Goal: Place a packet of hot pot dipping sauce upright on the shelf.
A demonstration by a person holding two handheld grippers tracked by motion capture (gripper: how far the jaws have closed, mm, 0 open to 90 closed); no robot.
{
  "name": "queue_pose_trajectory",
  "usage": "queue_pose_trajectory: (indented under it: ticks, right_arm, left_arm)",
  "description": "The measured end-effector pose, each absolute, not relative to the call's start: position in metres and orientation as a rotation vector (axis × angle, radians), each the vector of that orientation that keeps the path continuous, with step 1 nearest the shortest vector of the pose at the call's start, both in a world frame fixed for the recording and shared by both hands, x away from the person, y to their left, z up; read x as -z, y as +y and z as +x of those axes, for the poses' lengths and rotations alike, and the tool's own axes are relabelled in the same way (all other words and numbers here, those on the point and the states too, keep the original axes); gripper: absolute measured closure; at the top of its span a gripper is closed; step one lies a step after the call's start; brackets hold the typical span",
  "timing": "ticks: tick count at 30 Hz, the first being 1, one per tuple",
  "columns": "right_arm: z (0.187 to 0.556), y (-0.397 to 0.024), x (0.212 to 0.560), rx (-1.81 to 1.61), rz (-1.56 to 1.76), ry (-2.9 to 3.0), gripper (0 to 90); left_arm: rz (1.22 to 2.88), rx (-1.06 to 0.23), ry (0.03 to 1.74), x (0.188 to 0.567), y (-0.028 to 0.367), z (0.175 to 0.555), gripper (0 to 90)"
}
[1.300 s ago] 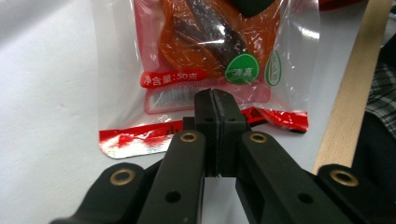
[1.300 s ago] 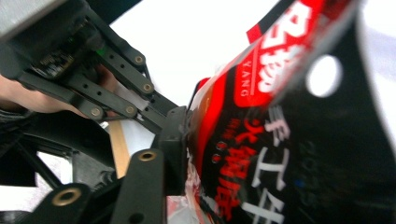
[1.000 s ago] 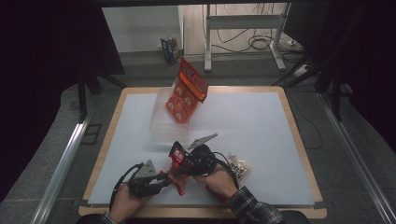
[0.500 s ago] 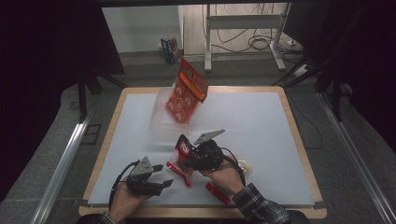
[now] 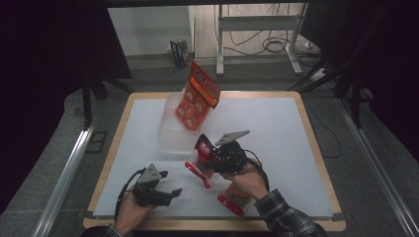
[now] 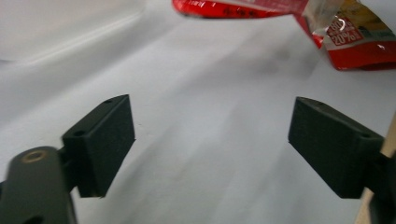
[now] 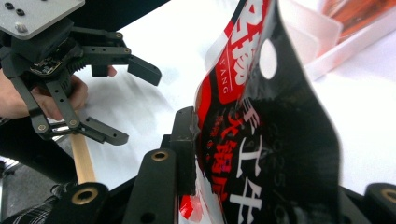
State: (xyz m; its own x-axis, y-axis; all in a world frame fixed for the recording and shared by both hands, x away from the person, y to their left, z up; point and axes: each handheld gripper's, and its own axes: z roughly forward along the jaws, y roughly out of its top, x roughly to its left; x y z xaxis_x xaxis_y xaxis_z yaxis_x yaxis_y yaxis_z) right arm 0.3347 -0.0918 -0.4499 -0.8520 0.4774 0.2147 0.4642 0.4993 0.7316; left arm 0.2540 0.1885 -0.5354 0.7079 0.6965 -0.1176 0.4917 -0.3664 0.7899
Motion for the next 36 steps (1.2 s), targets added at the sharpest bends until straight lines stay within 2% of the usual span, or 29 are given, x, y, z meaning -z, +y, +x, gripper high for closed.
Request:
queue_pose_trajectory:
  ticks: [11, 25, 36]
  right_arm:
    - [0.346, -0.110, 0.435, -1.265, 0.867, 2.655, 68.5]
    - [0.368, -0.125, 0.416, -1.227, 0.867, 2.587, 68.6]
    - [0.391, -0.117, 0.413, -1.198, 0.860, 2.579, 68.5]
  left_arm:
    - [2.046, -0.368, 0.926, 0.535, 0.191, 0.254, 5.3]
    - [2.074, -0.437, 0.920, 0.535, 0.191, 0.254, 2.0]
    - [2.067, -0.454, 0.928, 0.535, 0.192, 0.254, 1.4]
